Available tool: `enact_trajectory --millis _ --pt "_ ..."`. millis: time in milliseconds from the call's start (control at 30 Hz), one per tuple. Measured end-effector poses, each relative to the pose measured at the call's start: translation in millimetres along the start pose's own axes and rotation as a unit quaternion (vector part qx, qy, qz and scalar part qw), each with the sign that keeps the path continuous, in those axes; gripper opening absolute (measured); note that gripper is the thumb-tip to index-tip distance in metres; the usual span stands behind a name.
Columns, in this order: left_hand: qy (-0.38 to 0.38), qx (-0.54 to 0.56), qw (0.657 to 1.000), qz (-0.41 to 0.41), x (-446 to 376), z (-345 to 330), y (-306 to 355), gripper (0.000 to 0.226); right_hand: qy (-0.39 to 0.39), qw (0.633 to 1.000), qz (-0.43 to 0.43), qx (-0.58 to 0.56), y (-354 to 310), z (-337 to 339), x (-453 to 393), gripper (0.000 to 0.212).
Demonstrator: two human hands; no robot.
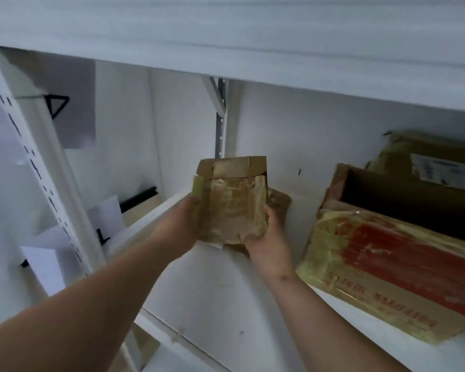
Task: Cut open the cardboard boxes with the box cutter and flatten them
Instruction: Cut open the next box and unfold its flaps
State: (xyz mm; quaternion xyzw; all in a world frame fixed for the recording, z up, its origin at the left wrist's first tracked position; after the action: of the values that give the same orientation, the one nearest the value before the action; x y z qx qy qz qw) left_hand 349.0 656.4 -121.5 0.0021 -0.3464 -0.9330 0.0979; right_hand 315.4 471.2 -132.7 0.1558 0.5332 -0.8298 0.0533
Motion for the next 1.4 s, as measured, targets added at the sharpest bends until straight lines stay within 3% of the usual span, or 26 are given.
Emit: enact_trajectory --millis 100,167,267,333,433,567,700,867,967,1033,1133,1267,1400 --pt "-0.005 -0.052 0.998 -0.022 -34 9 11 0.012 -0.006 0.999 -0.004 0.049 -5 -6 -16 0.057" --pt "-0.001 -0.118 0.992 -0.033 -56 6 10 0.019 -0.009 0.997 -0.011 0.075 -6 -11 -26 0.051" --pt "-0.037 -0.104 0.993 -0.046 -85 -3 4 0.042 -0.030 0.982 -0.022 0.185 0 -20 -39 0.036" --pt "-0.074 -0.090 0.992 -0.052 -95 -11 -2 0.052 -0.100 0.933 -0.051 0.341 7 -25 -41 0.033" --pt "-0.092 -0.228 0.967 -0.062 -105 -30 -11 0.057 -0.160 0.864 -0.052 0.474 19 -28 -38 0.045" --pt "-0.034 -0.365 0.915 -0.167 -100 -33 -10 0.060 -0.226 0.855 0.027 0.465 27 -36 -40 0.056" --pt "-0.112 -0.401 0.894 -0.167 -94 -40 -12 0.054 -0.272 0.855 0.020 0.441 33 -38 -40 0.051" --pt "-0.127 -0.404 0.893 -0.150 -94 -42 -13 0.069 -0.272 0.863 0.003 0.425 38 -40 -37 0.052" --pt "-0.112 -0.413 0.890 -0.156 -93 -41 -10 0.065 -0.261 0.856 0.015 0.446 37 -40 -36 0.050" --pt "-0.088 -0.418 0.890 -0.162 -89 -39 -6 0.059 -0.214 0.855 0.057 0.469 33 -41 -32 0.046" --pt "-0.021 -0.403 0.895 -0.190 -80 -36 7 0.055 -0.105 0.873 0.131 0.458 26 -36 -17 0.058" --pt "0.011 -0.304 0.930 -0.206 -69 -40 32 0.043 -0.074 0.896 0.160 0.408 28 -13 0 0.054" --pt "-0.028 -0.195 0.957 -0.212 -46 -50 60 0.043 -0.021 0.913 0.203 0.355 35 21 30 0.035"
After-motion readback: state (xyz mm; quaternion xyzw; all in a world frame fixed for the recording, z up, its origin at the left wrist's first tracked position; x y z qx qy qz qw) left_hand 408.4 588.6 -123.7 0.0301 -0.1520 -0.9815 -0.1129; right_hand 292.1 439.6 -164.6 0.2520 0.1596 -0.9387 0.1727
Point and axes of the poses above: each hand's wrist, its own x-axis away from the middle knuckle, its own z-axis out of the back of the hand, y = z × x, the point moved 1 cm from there along -x, towards the middle knuckle, and after that the axes turned 15 degrees about z, right-handed, at the moved point
